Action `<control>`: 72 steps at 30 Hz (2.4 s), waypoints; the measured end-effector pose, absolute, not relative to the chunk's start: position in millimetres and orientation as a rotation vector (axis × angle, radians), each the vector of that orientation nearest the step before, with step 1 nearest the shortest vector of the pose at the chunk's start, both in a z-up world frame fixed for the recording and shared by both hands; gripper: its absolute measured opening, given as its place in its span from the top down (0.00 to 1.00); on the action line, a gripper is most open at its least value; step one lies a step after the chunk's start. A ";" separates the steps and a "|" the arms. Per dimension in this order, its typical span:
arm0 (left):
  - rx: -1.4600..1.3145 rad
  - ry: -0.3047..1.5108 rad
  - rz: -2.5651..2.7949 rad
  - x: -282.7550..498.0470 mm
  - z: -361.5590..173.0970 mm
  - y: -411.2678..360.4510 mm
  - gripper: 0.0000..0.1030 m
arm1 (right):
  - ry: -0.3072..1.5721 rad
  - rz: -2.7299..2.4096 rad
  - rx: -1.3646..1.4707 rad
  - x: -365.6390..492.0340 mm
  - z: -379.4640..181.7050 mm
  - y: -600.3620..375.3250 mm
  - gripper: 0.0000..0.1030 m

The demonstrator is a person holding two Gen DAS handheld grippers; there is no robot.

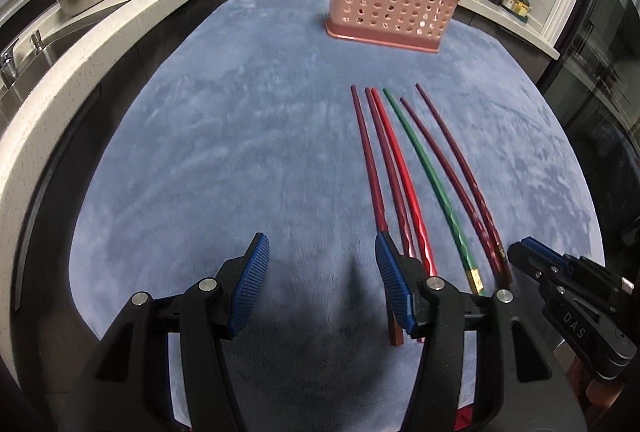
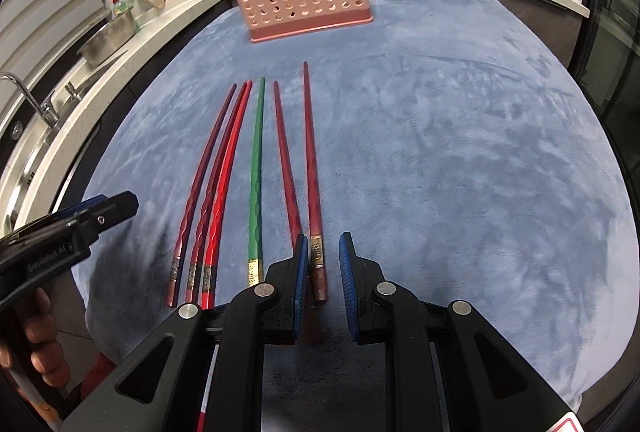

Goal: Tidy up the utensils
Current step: 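Move both grippers back down to the remaining dark-red chopsticks, then close the left gripper on a dark-red chopstick while the right gripper grasps another dark-red chopstick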

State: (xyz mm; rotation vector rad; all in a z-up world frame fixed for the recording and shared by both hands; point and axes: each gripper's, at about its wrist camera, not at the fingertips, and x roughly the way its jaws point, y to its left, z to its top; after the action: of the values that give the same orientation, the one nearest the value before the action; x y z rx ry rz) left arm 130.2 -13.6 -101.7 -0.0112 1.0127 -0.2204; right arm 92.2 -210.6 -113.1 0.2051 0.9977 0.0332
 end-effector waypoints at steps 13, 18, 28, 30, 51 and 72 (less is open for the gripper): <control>-0.008 1.046 -0.246 124.7 -111.3 -18.5 0.49 | 1.019 0.021 0.208 95.9 -124.3 -212.9 0.85; -0.002 1.055 -0.258 123.0 -113.3 -21.9 0.49 | 1.026 0.023 0.197 97.0 -127.7 -211.3 0.86; 0.007 1.079 -0.294 115.2 -117.8 -28.5 0.49 | 1.023 0.009 0.200 93.0 -129.6 -218.5 0.92; 0.009 1.087 -0.300 113.6 -119.1 -30.1 0.49 | 1.022 0.005 0.202 92.1 -129.6 -219.2 0.92; 0.063 1.128 -0.286 109.4 -136.4 -42.0 0.50 | 1.029 -0.011 0.246 77.2 -130.6 -227.1 0.92; 0.084 1.091 -0.286 105.2 -134.9 -42.4 0.89 | 1.028 -0.011 0.245 76.2 -130.1 -227.3 0.92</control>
State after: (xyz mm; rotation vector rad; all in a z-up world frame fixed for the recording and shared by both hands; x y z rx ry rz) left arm 105.2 -42.4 -134.9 0.0838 1.0914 -0.2857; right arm 76.2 -227.3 -130.1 0.2450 1.0284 -0.0114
